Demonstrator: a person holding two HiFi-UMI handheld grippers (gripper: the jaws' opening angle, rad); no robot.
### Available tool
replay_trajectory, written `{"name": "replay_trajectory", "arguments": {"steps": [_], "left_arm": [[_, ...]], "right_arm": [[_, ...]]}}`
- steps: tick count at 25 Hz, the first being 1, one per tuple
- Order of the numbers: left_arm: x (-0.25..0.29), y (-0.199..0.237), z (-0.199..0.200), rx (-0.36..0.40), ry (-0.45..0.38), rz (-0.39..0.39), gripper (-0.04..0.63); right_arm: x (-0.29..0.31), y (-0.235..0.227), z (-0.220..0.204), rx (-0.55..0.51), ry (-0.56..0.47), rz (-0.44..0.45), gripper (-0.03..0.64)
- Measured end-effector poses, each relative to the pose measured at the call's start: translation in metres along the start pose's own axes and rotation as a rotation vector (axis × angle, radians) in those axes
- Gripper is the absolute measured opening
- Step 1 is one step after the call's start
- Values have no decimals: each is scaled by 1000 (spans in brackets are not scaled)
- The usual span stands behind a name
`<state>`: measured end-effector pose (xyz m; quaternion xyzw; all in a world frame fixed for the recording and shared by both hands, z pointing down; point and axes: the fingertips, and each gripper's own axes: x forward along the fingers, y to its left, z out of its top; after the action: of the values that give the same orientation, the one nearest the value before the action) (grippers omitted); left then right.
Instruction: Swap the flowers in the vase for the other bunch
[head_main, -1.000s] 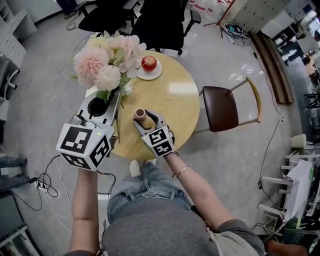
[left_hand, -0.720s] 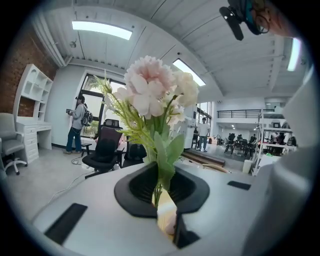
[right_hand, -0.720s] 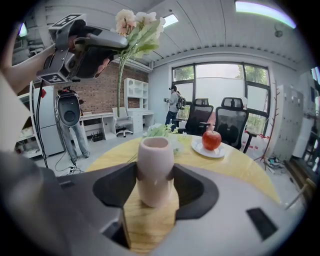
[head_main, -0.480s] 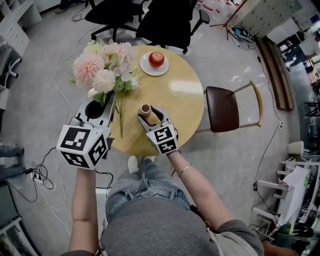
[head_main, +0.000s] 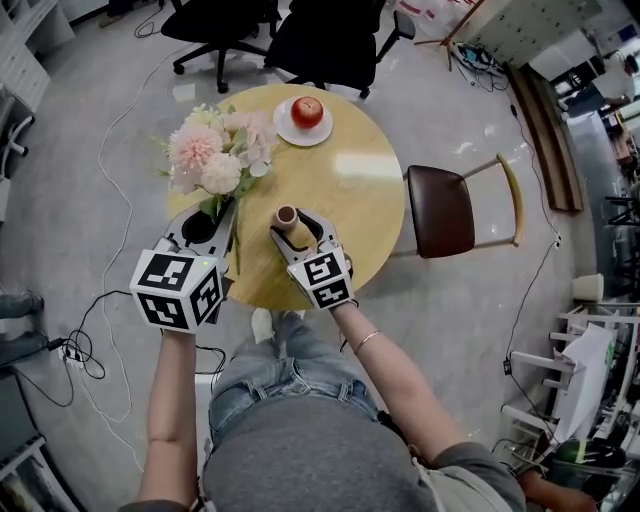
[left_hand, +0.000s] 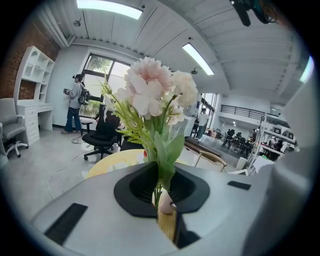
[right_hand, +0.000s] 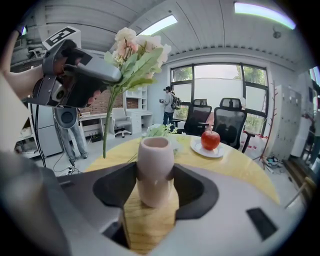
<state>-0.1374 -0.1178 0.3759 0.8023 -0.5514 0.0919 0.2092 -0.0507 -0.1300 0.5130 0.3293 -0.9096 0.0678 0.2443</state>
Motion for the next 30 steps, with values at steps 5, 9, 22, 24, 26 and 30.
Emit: {"name": "replay_trajectory", "arguments": {"steps": [5,9,22,24,26,30], "left_arm": [[20,6,-18,1,70,-23,40],[38,3,-26,4,125,-33,40],[89,7,-54,-20,247,-80,40],[95,7,-57,-18,257,-81,40],[102,8,-59,-18,266,-81,40],[116,9,-62,-16,280,-83,40]], "right_arm": [[7,4,3,0,4,-1,239],[4,0,6,3,5,0,239],[5,-1,6,7,11,5,239],[6,-1,6,9,11,5,239],[5,-2,6,6,14,3,239],[7,-4,7,-7,13,-2,239]]}}
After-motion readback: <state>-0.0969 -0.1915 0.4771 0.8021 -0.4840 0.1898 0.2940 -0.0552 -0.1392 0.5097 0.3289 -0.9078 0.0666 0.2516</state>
